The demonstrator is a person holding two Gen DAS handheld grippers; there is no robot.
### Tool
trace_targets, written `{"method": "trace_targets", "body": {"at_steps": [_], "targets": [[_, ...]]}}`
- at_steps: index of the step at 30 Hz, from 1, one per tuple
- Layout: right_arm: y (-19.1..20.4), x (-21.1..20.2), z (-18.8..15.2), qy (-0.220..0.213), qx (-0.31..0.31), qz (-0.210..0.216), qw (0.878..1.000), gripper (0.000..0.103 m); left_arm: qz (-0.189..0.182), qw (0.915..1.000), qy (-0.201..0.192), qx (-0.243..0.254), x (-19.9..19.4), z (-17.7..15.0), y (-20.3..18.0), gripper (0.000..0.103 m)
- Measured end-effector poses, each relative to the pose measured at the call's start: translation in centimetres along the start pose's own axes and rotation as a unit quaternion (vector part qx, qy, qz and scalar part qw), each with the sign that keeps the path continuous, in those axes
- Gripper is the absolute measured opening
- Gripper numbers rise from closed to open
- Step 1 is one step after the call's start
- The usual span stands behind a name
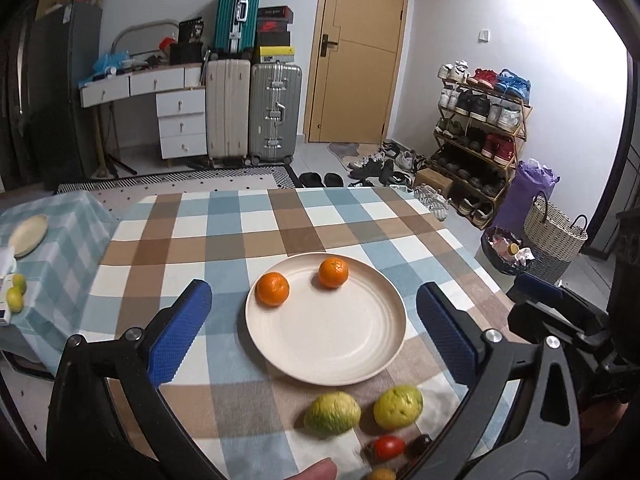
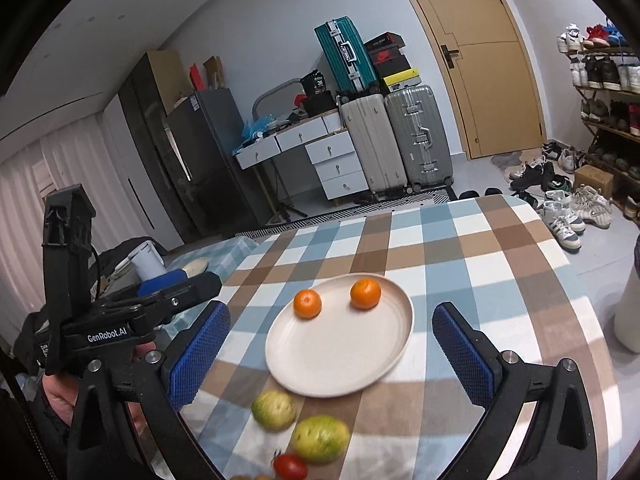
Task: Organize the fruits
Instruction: 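Move the left tool back toward the small brown fruits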
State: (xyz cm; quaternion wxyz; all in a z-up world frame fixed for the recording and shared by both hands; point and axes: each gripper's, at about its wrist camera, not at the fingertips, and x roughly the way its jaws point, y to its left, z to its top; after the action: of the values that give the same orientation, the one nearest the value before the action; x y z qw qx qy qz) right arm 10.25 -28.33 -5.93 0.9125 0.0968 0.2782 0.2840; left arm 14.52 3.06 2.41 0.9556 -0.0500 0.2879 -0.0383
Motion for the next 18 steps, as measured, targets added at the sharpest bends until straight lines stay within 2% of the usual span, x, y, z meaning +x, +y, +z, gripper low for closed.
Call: {"method": "trace_targets", "body": {"at_steps": [9,18], "targets": [[2.5,-3.7,-2.2,-0.008,-0.017,-0.009,1.0,0.103,0.013,0.9999,-0.009,-0.003,-5.6,-2.9,-0.3,0.102],[4.1,-5.6,-4.6,0.0,-0.027,-0.019,0.999,0.103,0.007,0.9999,0.006,-0.013,-8.2,-6.7,-0.1,0.102]]}}
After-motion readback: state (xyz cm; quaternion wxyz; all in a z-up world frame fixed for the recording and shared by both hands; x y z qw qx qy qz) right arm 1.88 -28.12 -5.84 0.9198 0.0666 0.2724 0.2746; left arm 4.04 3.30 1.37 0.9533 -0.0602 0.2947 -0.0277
